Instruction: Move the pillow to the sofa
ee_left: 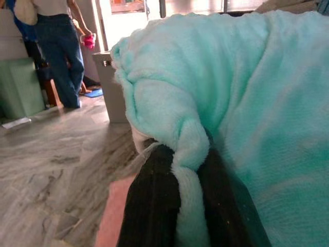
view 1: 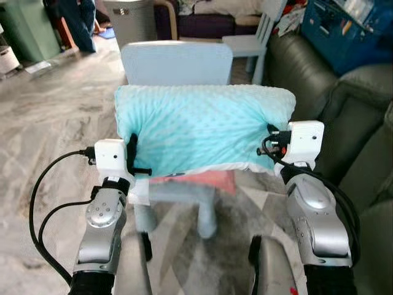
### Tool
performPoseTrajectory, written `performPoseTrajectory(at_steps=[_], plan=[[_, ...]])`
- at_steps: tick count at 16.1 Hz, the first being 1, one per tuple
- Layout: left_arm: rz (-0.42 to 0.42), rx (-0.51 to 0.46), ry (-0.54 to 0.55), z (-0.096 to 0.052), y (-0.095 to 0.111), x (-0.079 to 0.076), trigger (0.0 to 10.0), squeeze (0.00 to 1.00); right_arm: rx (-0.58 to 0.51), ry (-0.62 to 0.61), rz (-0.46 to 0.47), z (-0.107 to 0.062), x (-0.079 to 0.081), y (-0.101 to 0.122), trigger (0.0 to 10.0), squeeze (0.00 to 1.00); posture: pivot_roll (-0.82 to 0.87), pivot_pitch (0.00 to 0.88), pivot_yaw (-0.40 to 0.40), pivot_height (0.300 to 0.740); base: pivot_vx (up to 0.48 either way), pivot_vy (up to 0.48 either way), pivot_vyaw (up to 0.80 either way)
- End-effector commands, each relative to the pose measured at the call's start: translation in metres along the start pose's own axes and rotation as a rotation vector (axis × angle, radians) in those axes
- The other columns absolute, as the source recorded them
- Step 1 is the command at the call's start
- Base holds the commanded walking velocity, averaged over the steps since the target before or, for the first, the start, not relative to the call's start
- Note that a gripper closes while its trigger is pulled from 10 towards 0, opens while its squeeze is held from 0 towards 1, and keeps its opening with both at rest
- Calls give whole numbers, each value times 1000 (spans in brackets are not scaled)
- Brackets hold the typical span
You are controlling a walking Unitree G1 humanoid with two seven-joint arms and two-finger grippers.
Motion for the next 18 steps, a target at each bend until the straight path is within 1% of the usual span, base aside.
performPoseTrajectory(at_steps=[1, 3, 6, 10, 16, 18], plan=[[10, -3, -2, 3, 1, 2, 10000, 0, -41, 2, 5, 3, 2, 10, 10000, 0, -35, 0, 20, 555, 0, 0, 0], [10, -3, -9, 5, 0, 0, 10000, 0, -46, 8, 5, 5, 4, 10, 10000, 0, -37, 0, 24, 585, 0, 0, 0], [13, -13, -15, 8, 3, -1, 10000, 0, -55, 3, 7, 7, 3, 12, 10000, 0, -37, 0, 27, 615, 0, 0, 0], [11, -8, -13, 8, 1, -2, 10000, 0, -51, 2, 35, 7, 5, 10, 10000, 0, -34, 0, 28, 660, 0, 0, 0], [10, -11, -18, 11, 2, -3, 10000, 0, -63, -4, 29, 10, 3, 13, 10000, 0, -36, 0, 36, 735, 0, 0, 0], [10, -10, -21, 11, 1, -3, 10000, 0, -71, -5, 32, 11, 4, 15, 10000, 0, -37, 0, 38, 740, 0, 0, 0]])
Point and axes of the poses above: a point about 5 cm out from each wrist's last joint towards the gripper, its own z axis pointing out of the wrist towards the gripper, its own y axis along the axis of the wrist's last joint, x = y × z, the point moved 3 cm from there along z, pointing out of the wrist towards the gripper, and after that the axes turned 9 degrees about z, right-handed, at the moved point
